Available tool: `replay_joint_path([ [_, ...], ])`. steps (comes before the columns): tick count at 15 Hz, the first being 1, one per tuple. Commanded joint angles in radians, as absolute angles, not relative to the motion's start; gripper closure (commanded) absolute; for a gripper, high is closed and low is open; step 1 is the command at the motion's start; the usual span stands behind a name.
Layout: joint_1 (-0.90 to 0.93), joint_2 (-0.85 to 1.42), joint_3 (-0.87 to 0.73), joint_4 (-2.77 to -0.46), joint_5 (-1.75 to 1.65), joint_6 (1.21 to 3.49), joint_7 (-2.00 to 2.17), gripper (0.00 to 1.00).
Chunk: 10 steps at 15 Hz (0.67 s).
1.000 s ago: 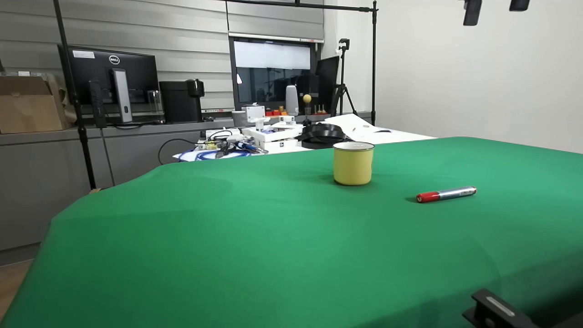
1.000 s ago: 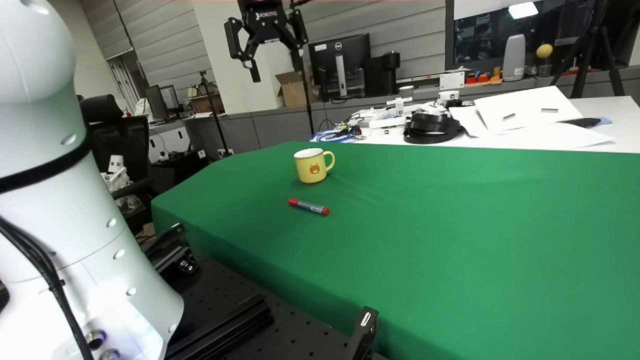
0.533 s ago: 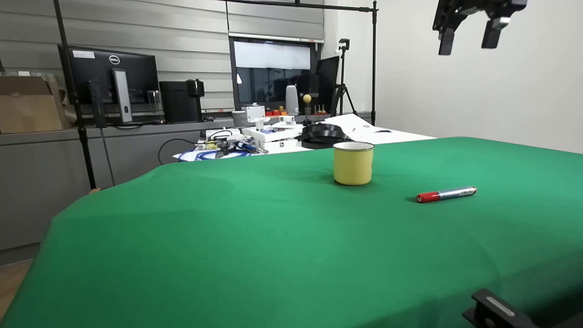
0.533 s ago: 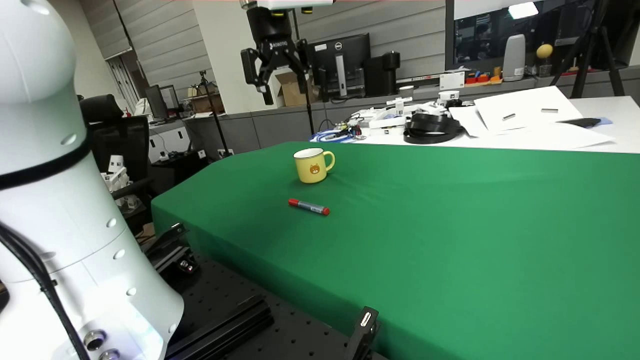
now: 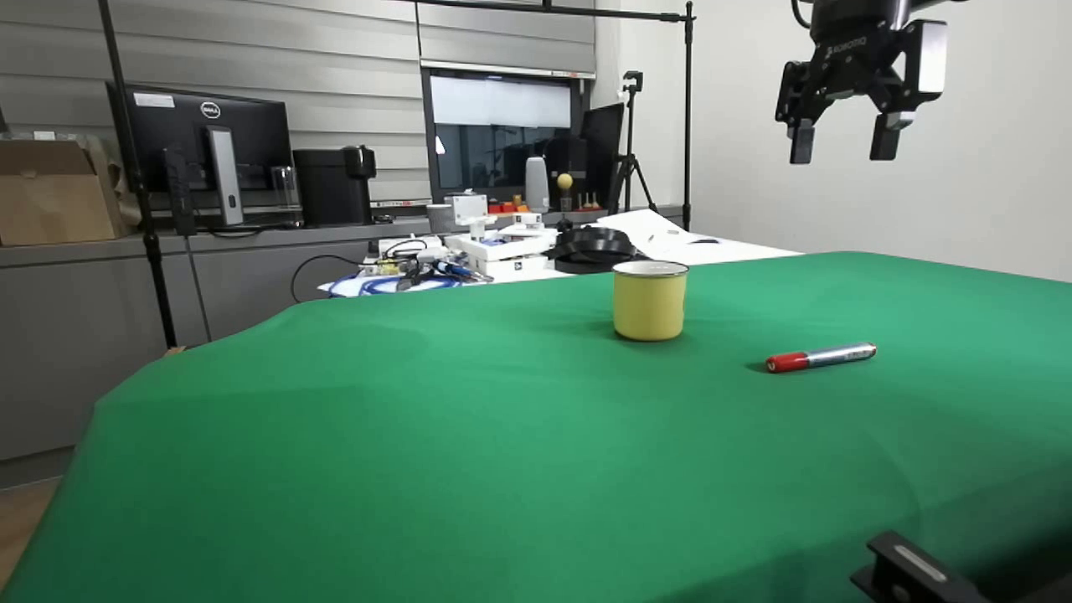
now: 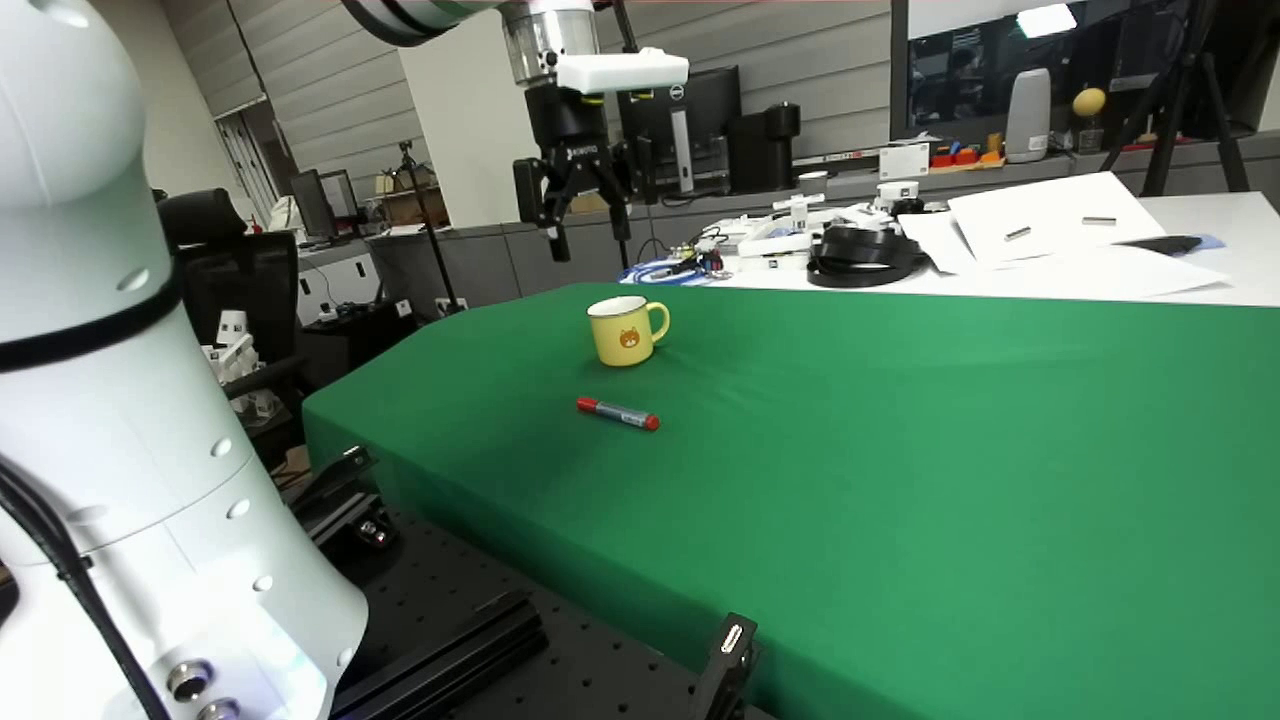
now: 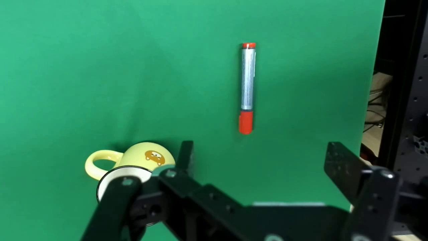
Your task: Place the red marker in the yellow mug
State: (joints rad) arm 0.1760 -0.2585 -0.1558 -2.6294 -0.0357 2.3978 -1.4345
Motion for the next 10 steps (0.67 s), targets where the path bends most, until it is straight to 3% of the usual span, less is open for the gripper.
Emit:
replay_joint_path([
  [1, 0.142, -0.261, -0.12, -2.629, -0.024, 2.396, -1.443, 0.0],
  [6, 0.142, -0.27, -0.119, -2.629, -0.024, 2.396, -1.443, 0.0],
  [10, 0.097, -0.259, -0.095, -2.7, -0.078, 2.531, -1.38, 0.0],
])
